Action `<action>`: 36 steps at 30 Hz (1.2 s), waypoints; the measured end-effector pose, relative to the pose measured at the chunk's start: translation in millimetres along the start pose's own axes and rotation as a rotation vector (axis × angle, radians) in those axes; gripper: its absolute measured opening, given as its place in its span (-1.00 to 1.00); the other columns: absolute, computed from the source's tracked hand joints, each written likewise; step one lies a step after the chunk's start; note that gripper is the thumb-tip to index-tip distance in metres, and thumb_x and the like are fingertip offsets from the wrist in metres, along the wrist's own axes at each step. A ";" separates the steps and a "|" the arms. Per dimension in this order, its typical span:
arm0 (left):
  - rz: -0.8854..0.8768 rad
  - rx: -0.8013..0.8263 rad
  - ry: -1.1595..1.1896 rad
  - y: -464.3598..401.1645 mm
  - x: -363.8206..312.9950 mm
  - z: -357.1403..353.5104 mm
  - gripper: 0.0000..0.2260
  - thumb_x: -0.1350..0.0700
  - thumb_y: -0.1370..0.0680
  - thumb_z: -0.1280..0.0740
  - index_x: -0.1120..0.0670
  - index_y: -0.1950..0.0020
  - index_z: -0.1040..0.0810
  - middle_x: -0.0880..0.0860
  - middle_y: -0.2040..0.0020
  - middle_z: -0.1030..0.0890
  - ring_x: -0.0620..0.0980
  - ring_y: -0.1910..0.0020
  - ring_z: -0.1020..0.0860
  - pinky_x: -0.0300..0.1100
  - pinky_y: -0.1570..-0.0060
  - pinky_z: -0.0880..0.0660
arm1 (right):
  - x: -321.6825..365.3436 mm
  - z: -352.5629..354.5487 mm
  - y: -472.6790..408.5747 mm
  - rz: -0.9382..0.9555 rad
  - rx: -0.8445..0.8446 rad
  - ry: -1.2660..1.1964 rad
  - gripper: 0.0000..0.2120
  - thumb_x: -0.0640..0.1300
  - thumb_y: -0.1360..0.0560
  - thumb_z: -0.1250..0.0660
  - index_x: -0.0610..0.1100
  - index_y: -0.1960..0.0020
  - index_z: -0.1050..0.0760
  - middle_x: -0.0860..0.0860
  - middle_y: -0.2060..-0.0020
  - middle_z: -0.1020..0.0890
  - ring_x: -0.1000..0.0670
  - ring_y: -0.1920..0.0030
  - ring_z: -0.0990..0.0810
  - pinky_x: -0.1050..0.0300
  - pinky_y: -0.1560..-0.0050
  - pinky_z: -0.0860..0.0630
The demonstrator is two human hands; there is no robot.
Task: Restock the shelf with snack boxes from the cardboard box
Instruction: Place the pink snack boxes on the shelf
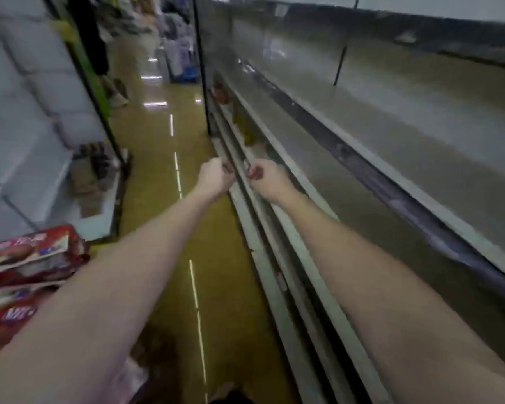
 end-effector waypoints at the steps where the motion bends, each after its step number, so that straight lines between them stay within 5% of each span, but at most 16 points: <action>1: 0.061 -0.019 -0.010 17.4 17.0 4.0 -0.86 0.19 -0.49 -0.36 0.12 -0.02 -0.67 0.15 0.01 -0.68 0.13 -0.04 -0.62 -0.19 0.07 -0.45 | 7.3 -17.9 11.3 0.032 0.060 -0.005 -0.89 -0.31 -0.46 -0.31 -0.12 0.16 -0.53 -0.11 0.12 -0.65 -0.06 0.03 -0.57 0.10 0.02 -0.48; 5: 0.247 -0.078 -0.079 101.9 87.1 16.0 -0.85 0.18 -0.47 -0.35 0.13 0.01 -0.66 0.18 0.02 -0.68 0.16 -0.02 -0.63 -0.11 0.04 -0.52 | 27.8 -94.6 65.1 0.103 0.303 -0.018 -0.83 -0.28 -0.46 -0.30 -0.02 0.17 -0.50 -0.04 0.18 -0.61 -0.12 0.05 -0.61 0.13 0.10 -0.45; 11: 0.505 -0.157 -0.102 239.0 165.2 40.4 -0.87 0.24 -0.48 -0.37 0.18 0.02 -0.68 0.17 0.03 -0.69 0.11 -0.03 -0.62 -0.21 0.09 -0.41 | 53.2 -193.3 160.4 0.184 0.567 -0.066 -0.86 -0.26 -0.45 -0.36 -0.11 0.03 -0.63 -0.10 0.06 -0.70 -0.14 -0.03 -0.64 0.14 0.05 -0.46; 18: 0.762 -0.294 -0.051 386.5 207.6 79.0 -0.87 0.25 -0.48 -0.33 0.08 0.24 -0.55 0.15 0.28 -0.61 0.19 0.15 -0.62 -0.10 0.24 -0.45 | 90.5 -271.4 262.7 0.265 0.782 -0.123 -0.89 -0.24 -0.45 -0.41 -0.18 0.03 -0.63 -0.11 0.10 -0.68 -0.07 0.03 -0.63 0.24 0.18 -0.34; 22: 0.915 -0.370 -0.078 463.4 224.8 87.8 -0.86 0.17 -0.52 -0.35 0.03 0.24 -0.51 0.01 0.32 -0.51 0.03 0.25 -0.52 -0.18 0.36 -0.28 | 106.8 -290.8 316.3 0.341 0.790 -0.103 -0.96 -0.19 -0.48 -0.38 -0.14 0.10 -0.60 -0.13 0.14 -0.66 -0.07 0.08 -0.62 0.17 0.19 -0.40; 30: 0.952 -0.313 -0.059 564.9 249.0 68.3 -0.93 0.13 -0.49 -0.35 0.02 0.19 -0.55 0.07 0.10 -0.65 0.09 0.06 -0.59 -0.15 0.11 -0.47 | 93.4 -285.6 410.9 0.264 0.773 -0.040 -0.88 -0.31 -0.42 -0.33 -0.13 0.16 -0.58 -0.11 0.13 -0.68 -0.12 0.07 -0.61 0.07 0.00 -0.55; 36: 0.953 -0.328 0.011 621.8 248.3 43.2 -0.92 0.19 -0.51 -0.33 0.02 0.14 -0.51 0.12 0.02 -0.65 0.14 -0.03 -0.57 -0.07 -0.06 -0.52 | 75.2 -282.6 473.7 0.260 0.787 0.015 -0.90 -0.28 -0.45 -0.35 -0.13 0.08 -0.59 -0.06 0.11 -0.67 -0.08 0.04 -0.60 0.20 0.13 -0.39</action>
Point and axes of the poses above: each hand's wrist, its own y-axis away from the middle knuckle, its own z-axis out of the back of the hand, x = y × z, the point moved 2 cm from there along -y, towards the middle knuckle
